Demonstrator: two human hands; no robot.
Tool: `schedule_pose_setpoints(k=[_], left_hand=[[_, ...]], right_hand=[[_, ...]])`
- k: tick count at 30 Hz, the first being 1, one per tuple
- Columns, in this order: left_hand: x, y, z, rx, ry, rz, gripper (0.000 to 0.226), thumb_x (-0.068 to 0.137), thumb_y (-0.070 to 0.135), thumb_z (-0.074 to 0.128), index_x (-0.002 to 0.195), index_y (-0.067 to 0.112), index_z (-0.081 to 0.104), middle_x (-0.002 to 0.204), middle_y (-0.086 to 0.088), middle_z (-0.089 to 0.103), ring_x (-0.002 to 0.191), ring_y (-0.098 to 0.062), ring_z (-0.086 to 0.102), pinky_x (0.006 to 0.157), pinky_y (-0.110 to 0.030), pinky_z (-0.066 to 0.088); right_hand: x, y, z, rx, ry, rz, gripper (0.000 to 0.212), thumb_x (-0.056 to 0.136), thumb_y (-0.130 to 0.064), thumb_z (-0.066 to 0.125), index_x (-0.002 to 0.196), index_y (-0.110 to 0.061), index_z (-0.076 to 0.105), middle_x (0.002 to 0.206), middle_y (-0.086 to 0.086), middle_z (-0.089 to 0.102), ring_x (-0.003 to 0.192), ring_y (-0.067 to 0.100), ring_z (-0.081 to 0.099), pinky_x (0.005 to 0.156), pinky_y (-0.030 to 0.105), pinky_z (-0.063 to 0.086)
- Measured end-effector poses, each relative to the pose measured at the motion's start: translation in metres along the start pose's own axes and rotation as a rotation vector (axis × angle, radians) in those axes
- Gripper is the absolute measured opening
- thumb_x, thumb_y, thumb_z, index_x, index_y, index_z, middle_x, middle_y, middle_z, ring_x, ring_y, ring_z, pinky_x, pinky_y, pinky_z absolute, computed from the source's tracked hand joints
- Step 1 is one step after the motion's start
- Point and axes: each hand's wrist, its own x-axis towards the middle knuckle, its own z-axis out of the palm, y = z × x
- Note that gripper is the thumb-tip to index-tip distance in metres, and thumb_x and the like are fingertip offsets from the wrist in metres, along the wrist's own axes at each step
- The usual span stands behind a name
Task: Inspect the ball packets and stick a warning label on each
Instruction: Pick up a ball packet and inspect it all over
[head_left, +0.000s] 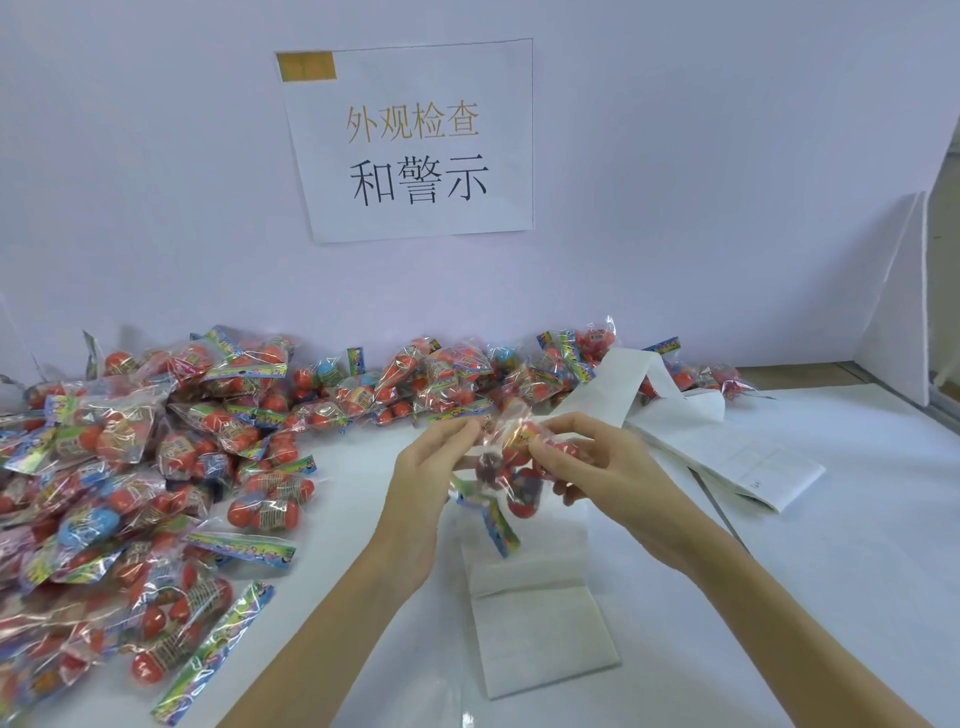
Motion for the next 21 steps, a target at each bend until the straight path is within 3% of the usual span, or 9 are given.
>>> schedule_pose_setpoints(k=[2, 5, 10, 14, 17, 19, 21], left_hand=[[-0.003, 0.002, 0.002, 0.023, -0.068, -0.013, 0.027, 0.095, 0.047, 0.065, 0.103, 0.028, 0.082, 0.105, -0.001, 0.079, 0.097, -0.019, 0.075, 0.087, -0.038, 0.059], [-0.006, 0.004, 0.002, -0.058, -0.025, -0.036, 0.019, 0.091, 0.040, 0.072, 0.096, 0.026, 0.084, 0.099, -0.003, 0.081, 0.085, -0.016, 0.076, 0.072, -0.030, 0.060], [-0.004, 0.004, -0.001, -0.141, -0.019, -0.101, 0.018, 0.095, 0.035, 0.072, 0.101, 0.023, 0.083, 0.102, -0.002, 0.081, 0.093, -0.019, 0.078, 0.069, -0.029, 0.060], [-0.001, -0.003, 0.000, 0.075, 0.080, 0.129, 0.015, 0.096, 0.039, 0.070, 0.102, 0.032, 0.082, 0.101, 0.009, 0.079, 0.093, -0.011, 0.074, 0.070, -0.020, 0.057], [0.005, -0.009, -0.005, 0.304, 0.217, 0.315, 0.027, 0.090, 0.058, 0.067, 0.106, 0.037, 0.072, 0.105, 0.006, 0.069, 0.084, -0.008, 0.065, 0.068, -0.014, 0.050], [0.006, -0.005, -0.007, 0.156, 0.141, 0.149, 0.053, 0.080, 0.075, 0.060, 0.108, 0.030, 0.068, 0.100, -0.003, 0.069, 0.073, -0.011, 0.065, 0.067, -0.020, 0.055], [0.007, -0.001, -0.007, -0.118, -0.065, -0.088, 0.067, 0.081, 0.074, 0.063, 0.116, 0.017, 0.070, 0.099, -0.015, 0.073, 0.075, -0.024, 0.073, 0.072, -0.033, 0.063]], right_hand=[[-0.003, -0.001, 0.002, -0.034, -0.053, -0.046, 0.028, 0.090, -0.049, 0.072, 0.110, -0.029, 0.077, 0.086, -0.001, 0.077, 0.072, 0.010, 0.065, 0.067, 0.024, 0.055], [-0.004, -0.002, 0.006, -0.041, -0.080, -0.041, 0.040, 0.090, -0.055, 0.063, 0.105, -0.022, 0.081, 0.088, 0.001, 0.076, 0.072, 0.008, 0.064, 0.067, 0.023, 0.055], [-0.003, -0.001, 0.005, 0.046, -0.095, -0.007, 0.038, 0.103, -0.041, 0.057, 0.105, -0.012, 0.082, 0.094, 0.010, 0.077, 0.074, 0.009, 0.063, 0.068, 0.023, 0.054], [-0.002, 0.001, 0.006, 0.105, -0.017, -0.023, 0.027, 0.101, -0.035, 0.062, 0.105, -0.018, 0.083, 0.094, 0.017, 0.074, 0.074, 0.013, 0.064, 0.069, 0.023, 0.056], [-0.001, 0.003, 0.006, 0.128, 0.124, -0.120, 0.015, 0.097, -0.024, 0.072, 0.109, -0.025, 0.082, 0.101, 0.002, 0.079, 0.086, 0.015, 0.072, 0.079, 0.022, 0.056], [-0.003, 0.004, 0.005, -0.021, 0.141, -0.263, 0.025, 0.095, -0.010, 0.075, 0.113, -0.026, 0.081, 0.116, -0.004, 0.074, 0.103, 0.012, 0.071, 0.087, 0.019, 0.054], [-0.004, 0.005, 0.006, -0.201, 0.078, -0.391, 0.039, 0.094, 0.007, 0.068, 0.119, -0.020, 0.078, 0.131, -0.004, 0.064, 0.116, 0.014, 0.065, 0.096, 0.021, 0.053]])
